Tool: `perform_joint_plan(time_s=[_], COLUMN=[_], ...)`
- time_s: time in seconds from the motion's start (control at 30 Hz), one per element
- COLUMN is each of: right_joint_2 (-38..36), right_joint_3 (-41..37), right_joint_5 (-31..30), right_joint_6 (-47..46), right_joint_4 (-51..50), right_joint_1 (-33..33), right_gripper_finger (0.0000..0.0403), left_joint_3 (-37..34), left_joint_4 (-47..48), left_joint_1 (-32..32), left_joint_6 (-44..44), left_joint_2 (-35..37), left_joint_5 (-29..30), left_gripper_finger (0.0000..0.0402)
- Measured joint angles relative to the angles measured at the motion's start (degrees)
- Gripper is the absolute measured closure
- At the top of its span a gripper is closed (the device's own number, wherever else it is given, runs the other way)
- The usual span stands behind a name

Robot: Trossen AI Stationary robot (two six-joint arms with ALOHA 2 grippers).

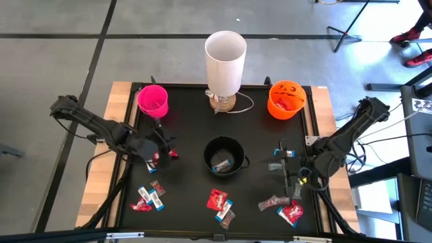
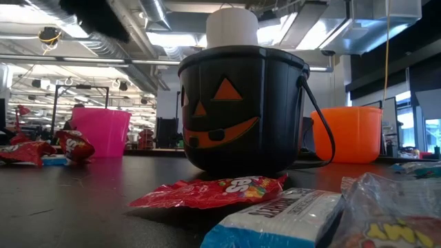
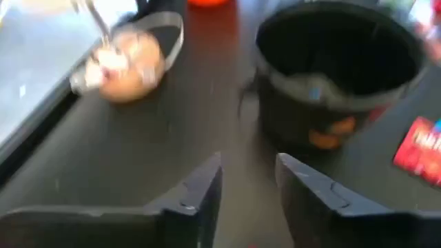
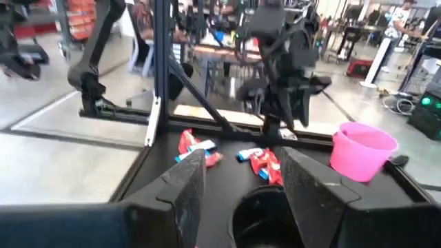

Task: Sort candy
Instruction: Put the red candy pack into the orange bucket

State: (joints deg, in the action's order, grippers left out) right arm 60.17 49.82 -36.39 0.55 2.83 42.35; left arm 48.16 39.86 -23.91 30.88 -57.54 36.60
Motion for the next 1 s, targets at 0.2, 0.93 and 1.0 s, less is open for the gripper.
perform_joint_plan(time_s=[0.2,0.93,1.0], right_joint_2=[-5.5,-15.4,-15.4], right_joint_3=[-10.5,-23.4,-23.4], right_joint_5=[-0.4,-5.6,-5.6], right_joint_6=[-2.2,-12.0,-12.1], right_joint_4=[6.9,7.6,7.6], right_joint_1=[-1.1,-2.3,-2.3], right_gripper_finger=[0.0217,0.0217,0.0217], left_joint_3=[0.0,0.0,0.0], left_joint_4=[3.9,9.6,9.6], left_joint_1=[-1.8,-1.9,-1.9], left_joint_6=[3.5,5.1,5.0], left_joint_2=[-4.2,-18.6,-20.1], left_joint_5=[-2.3,-10.5,-10.8], left_gripper_finger=[0.0241,0.0174,0.0168])
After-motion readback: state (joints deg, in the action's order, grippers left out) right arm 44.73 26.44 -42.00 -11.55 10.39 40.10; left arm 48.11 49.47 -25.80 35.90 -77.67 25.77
